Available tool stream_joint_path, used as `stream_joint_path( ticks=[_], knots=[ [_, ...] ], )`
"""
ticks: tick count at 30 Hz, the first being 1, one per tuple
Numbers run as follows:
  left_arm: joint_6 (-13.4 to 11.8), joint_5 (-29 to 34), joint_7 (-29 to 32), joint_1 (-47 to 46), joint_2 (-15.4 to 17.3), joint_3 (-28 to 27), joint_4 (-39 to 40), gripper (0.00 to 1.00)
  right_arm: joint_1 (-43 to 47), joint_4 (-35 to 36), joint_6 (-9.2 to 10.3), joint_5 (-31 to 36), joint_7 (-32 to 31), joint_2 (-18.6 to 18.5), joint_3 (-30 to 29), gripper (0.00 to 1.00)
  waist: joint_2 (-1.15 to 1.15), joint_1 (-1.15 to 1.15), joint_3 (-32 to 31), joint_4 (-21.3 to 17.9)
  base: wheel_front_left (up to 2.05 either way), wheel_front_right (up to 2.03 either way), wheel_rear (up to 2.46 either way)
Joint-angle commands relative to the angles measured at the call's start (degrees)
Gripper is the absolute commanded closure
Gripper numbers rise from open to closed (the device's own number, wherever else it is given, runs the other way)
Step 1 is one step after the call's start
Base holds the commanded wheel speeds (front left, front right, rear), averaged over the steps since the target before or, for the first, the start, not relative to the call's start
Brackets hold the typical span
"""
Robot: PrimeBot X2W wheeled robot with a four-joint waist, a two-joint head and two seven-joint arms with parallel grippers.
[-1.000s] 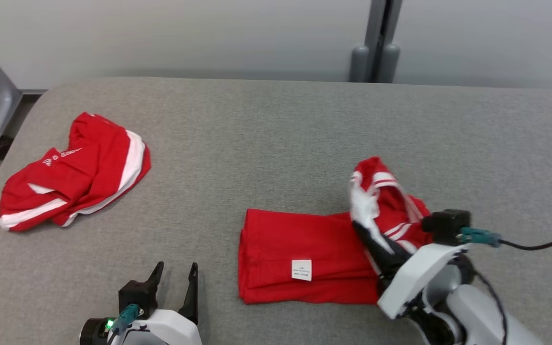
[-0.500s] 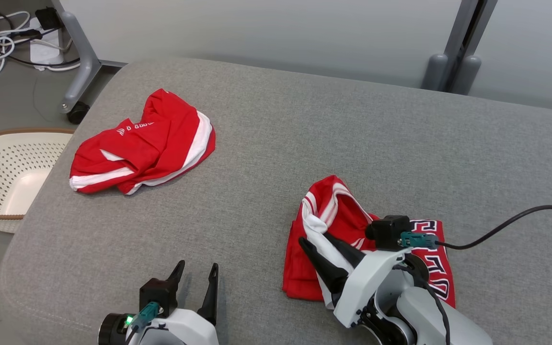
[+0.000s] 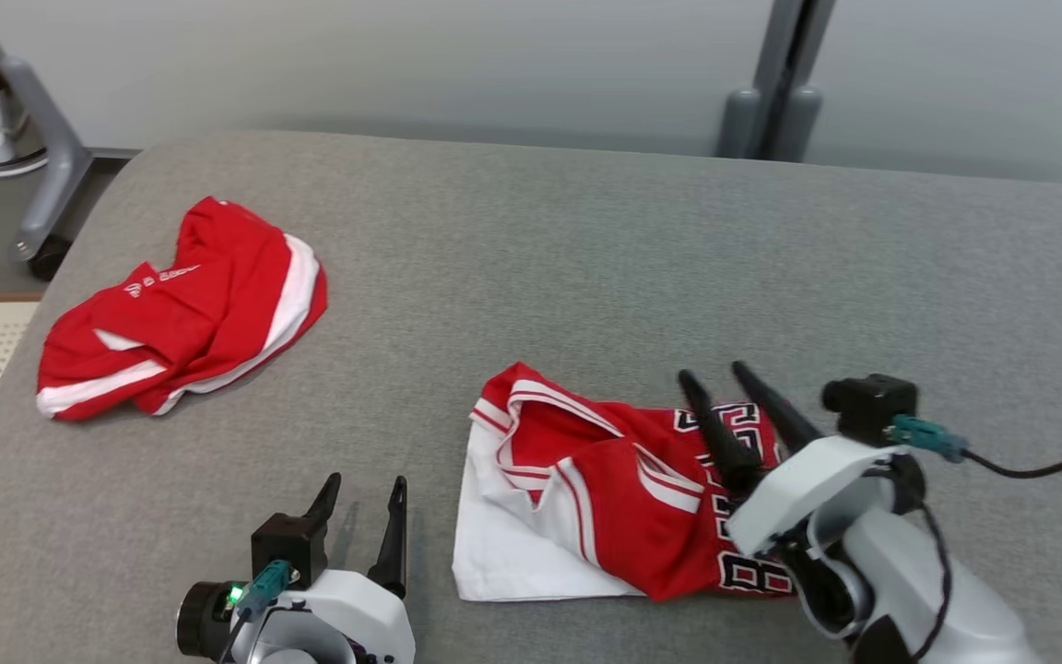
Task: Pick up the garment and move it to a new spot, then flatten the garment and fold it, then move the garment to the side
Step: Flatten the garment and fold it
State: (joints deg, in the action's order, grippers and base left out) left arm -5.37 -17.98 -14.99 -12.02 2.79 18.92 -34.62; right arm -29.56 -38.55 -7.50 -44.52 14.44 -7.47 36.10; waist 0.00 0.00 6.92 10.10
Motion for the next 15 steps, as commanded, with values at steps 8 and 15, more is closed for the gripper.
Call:
stream_joint_path(
  ticks=[8,15],
  knots=[
    [-0.3,2.3,-0.3,0.4,0.2,-3.4,1.3,0.00,5.7,3.6,0.01,10.0,0.8,-2.4,-15.0,0.00,0.00,0.00,-1.1,-4.8,0.00,0.00,0.00],
    [-0.2,4.4,-0.3,2.8,0.3,-7.0,3.1,0.00,14.1,8.3,0.02,19.7,0.8,0.5,-27.1,0.00,0.00,0.00,-3.0,-7.0,0.00,0.00,0.00]
  ],
)
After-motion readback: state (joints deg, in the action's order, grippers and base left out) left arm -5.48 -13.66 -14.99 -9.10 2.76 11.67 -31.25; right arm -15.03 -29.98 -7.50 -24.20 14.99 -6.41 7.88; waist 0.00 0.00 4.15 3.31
